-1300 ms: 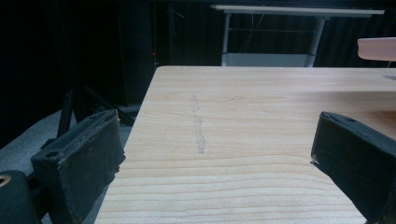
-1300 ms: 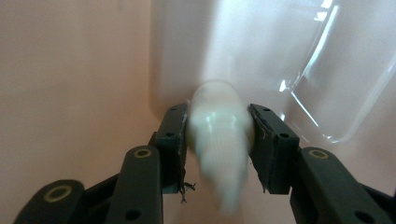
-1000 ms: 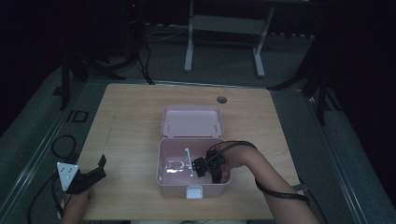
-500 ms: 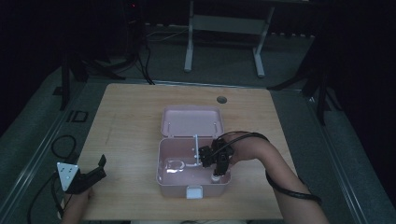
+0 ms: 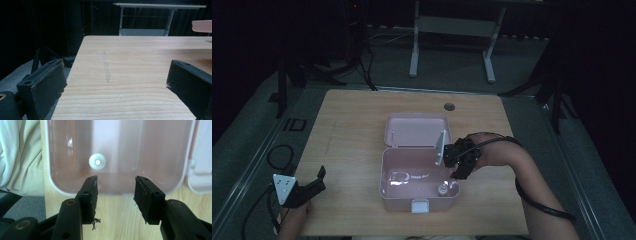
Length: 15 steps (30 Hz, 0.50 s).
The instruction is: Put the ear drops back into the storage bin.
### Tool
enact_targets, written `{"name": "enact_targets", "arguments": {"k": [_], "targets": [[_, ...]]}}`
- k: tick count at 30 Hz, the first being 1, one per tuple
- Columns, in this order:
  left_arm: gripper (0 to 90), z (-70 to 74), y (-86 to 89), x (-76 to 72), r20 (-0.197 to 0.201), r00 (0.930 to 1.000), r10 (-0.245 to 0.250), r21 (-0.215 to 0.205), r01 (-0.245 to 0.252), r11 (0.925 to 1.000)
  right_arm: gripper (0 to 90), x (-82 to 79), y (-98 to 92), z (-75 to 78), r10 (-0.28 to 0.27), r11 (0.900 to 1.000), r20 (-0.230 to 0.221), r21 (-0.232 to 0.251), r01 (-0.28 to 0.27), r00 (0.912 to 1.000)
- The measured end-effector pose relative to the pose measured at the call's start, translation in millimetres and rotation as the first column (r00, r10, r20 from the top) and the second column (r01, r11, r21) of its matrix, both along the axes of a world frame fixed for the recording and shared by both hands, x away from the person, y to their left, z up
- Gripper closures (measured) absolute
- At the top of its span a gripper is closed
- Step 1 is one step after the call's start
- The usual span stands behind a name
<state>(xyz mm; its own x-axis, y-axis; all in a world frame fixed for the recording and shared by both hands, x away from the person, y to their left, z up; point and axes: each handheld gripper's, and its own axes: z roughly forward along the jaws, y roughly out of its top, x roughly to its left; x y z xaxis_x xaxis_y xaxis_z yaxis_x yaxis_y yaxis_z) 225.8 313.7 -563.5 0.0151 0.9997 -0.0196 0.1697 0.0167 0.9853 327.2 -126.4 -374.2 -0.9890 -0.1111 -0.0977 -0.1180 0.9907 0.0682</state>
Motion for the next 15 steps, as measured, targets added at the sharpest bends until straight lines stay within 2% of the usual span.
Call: {"name": "enact_targets", "arguments": {"k": [7,15], "targets": [[2.3,-0.1,-0.1,0.1,0.002,1.0000,0.000,0.001,0.000,1.0000,52.8,4.9,-25.5,3.8,-0.060,0.997,0.005,0.041,0.060,0.9982],[2.4,0.0,-0.3,0.2,0.000,1.0000,0.002,0.003,-0.002,1.0000,49.9,10.0,-51.3,-6.2,-0.137,0.990,0.002,0.047,0.136,0.9906]]}}
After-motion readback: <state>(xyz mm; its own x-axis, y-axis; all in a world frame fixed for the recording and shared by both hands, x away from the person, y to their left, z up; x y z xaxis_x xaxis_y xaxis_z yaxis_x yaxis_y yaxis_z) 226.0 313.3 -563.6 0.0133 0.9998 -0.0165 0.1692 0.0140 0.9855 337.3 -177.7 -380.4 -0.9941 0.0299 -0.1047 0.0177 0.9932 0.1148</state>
